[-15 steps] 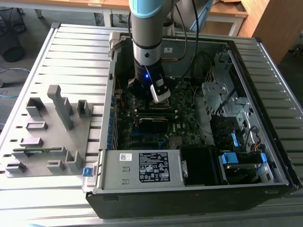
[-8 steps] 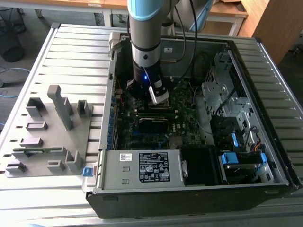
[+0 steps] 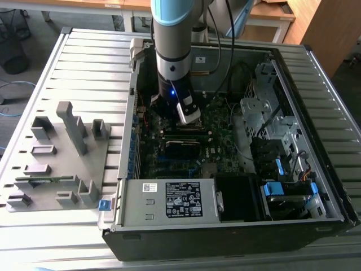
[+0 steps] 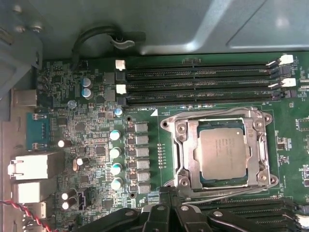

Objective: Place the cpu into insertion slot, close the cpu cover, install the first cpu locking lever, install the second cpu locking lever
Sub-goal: 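Install the second cpu locking lever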

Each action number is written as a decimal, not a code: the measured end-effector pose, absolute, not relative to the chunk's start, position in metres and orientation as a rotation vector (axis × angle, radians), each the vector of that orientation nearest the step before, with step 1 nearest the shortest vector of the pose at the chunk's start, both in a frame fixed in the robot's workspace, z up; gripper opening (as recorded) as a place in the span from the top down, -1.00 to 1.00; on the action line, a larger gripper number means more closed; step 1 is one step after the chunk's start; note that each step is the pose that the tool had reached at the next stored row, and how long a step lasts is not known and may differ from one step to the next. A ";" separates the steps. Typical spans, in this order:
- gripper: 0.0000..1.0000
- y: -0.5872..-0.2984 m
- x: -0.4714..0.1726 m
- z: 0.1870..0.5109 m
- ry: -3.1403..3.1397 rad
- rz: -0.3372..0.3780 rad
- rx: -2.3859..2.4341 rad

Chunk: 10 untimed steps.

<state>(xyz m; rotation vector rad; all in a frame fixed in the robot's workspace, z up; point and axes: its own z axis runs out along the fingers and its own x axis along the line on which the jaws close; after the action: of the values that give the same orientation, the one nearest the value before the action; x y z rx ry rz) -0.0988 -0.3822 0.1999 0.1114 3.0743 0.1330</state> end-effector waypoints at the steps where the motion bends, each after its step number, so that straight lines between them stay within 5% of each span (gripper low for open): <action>1: 0.80 -0.382 -0.099 0.201 3.074 0.133 0.111; 10: 0.80 -0.382 -0.099 0.213 3.074 0.127 0.111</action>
<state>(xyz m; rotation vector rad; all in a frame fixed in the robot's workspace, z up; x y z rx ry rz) -0.0987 -0.3822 0.2129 0.1111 3.0744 0.1273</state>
